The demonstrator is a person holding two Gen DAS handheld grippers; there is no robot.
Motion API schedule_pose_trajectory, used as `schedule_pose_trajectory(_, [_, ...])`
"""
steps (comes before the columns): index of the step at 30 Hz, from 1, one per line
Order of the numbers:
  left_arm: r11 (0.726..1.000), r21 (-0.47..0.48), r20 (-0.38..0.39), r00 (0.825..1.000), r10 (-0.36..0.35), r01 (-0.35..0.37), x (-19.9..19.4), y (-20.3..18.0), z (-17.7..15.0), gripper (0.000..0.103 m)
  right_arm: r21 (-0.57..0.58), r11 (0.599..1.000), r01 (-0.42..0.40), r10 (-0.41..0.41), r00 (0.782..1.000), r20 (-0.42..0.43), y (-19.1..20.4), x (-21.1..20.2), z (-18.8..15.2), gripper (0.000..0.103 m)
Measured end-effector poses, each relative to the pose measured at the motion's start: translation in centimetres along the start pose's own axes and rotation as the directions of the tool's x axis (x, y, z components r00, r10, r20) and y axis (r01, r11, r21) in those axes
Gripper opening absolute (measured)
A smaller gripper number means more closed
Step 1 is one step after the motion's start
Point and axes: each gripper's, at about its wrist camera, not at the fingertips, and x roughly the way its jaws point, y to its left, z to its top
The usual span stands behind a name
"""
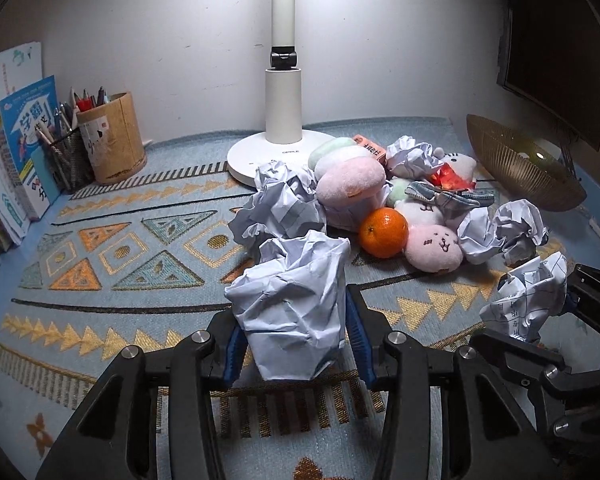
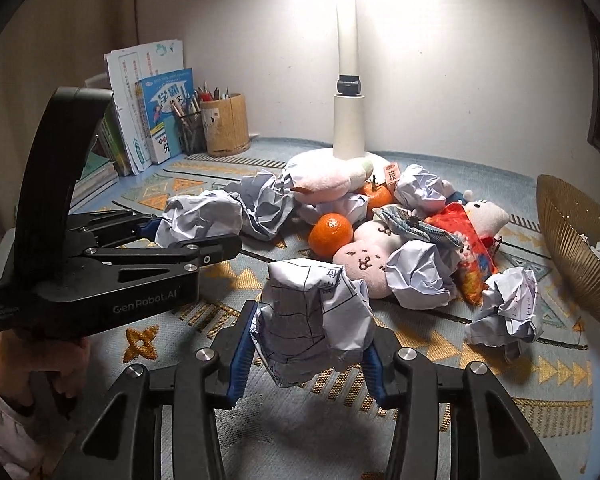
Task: Organize objects
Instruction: 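Close the left tool on a paper ball while the right tool grasps a grid-lined one, then lift both paper balls over the woven bowl and open both tools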
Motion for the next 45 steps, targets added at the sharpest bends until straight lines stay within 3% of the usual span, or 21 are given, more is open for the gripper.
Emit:
schedule_pose_trajectory(15, [0.998, -0.061, -0.042, 0.999, 0.032, -0.035, 1.3, 1.1, 0.1, 0.042, 0.089, 0.996, -0.020, 0.022, 0.999, -0.025, -1.8, 0.3, -0.5, 0.048])
schedule_pose_trajectory(26, [0.996, -0.073, -0.043, 0.997, 0.057, -0.060, 1.3, 1.3, 0.0, 0.043, 0.235, 0.971, -0.048, 0.053, 0.998, -0.015, -4.4, 0.1, -1.0, 0.048])
schedule_pose_trajectory(38, [0.996, -0.058, -0.005, 0.998, 0.069, -0.069, 0.6, 0.8, 0.3, 0.043, 0.205, 0.976, -0.068, 0.061, 0.997, 0.039, -3.9, -1.0, -0.9, 0.048])
schedule_pose_trajectory(42, [0.998, -0.064, 0.040, 0.999, 0.001, 0.002, -0.3, -1.2, 4.3, 0.043, 0.276, 0.951, -0.140, 0.125, 0.990, 0.073, -6.3, -3.3, 0.3, 0.048])
schedule_pose_trajectory(45, [0.999, 0.040, 0.075, 0.997, -0.021, 0.018, -0.5, -5.9, 10.9, 0.043, 0.238, 0.967, -0.091, 0.057, 0.988, 0.144, -9.2, -7.2, 3.3, 0.048])
